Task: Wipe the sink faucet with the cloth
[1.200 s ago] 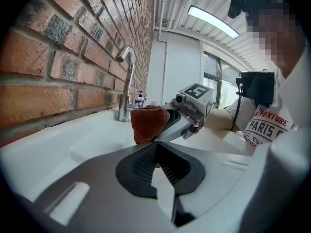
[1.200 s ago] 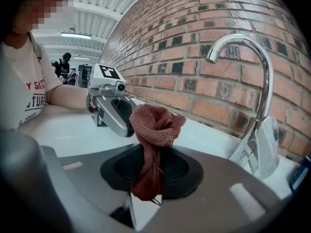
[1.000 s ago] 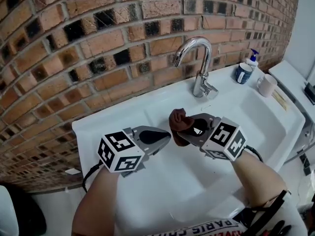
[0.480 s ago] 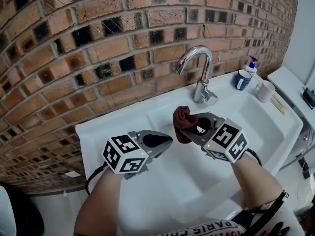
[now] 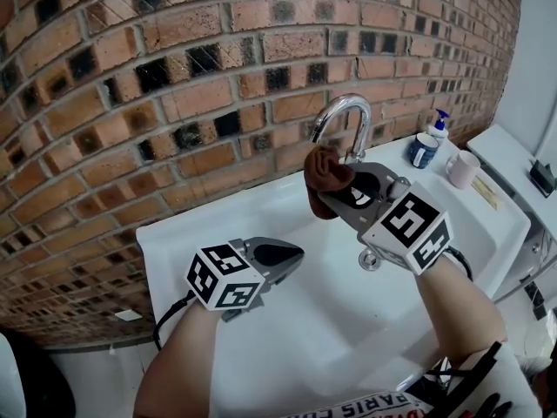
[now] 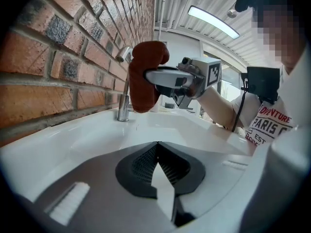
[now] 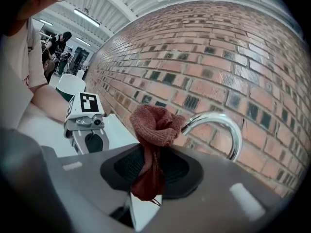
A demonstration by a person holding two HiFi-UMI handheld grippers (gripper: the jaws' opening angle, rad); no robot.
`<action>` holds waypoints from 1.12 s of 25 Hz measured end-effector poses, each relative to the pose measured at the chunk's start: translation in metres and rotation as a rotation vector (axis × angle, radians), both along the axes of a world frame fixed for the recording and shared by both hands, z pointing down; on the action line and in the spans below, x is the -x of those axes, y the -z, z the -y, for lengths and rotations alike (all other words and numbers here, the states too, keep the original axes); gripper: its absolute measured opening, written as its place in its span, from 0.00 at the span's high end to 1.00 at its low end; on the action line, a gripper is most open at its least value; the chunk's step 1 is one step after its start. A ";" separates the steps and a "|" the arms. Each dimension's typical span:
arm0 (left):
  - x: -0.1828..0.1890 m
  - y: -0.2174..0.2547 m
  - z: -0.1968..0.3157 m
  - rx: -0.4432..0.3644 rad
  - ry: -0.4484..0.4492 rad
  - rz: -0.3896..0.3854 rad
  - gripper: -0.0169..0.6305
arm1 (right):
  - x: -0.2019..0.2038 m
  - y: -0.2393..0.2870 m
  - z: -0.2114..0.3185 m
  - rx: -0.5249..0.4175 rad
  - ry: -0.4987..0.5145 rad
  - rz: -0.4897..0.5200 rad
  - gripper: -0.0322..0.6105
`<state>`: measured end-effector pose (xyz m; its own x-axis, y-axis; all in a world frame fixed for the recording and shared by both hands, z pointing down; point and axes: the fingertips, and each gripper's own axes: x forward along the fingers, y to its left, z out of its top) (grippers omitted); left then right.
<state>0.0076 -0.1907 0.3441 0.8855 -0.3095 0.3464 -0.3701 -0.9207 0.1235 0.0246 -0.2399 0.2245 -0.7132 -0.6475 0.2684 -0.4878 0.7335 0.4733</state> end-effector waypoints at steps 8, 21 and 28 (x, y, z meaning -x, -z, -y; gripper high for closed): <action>-0.001 0.001 0.000 -0.001 0.000 0.001 0.97 | 0.009 0.049 0.013 -0.119 -0.005 -0.046 0.80; -0.001 0.001 0.000 -0.002 0.000 0.000 0.97 | 0.026 0.068 0.032 -0.218 -0.027 -0.122 0.80; -0.001 0.000 0.000 -0.002 -0.001 0.001 0.97 | 0.029 0.064 0.036 -0.276 -0.046 -0.197 0.80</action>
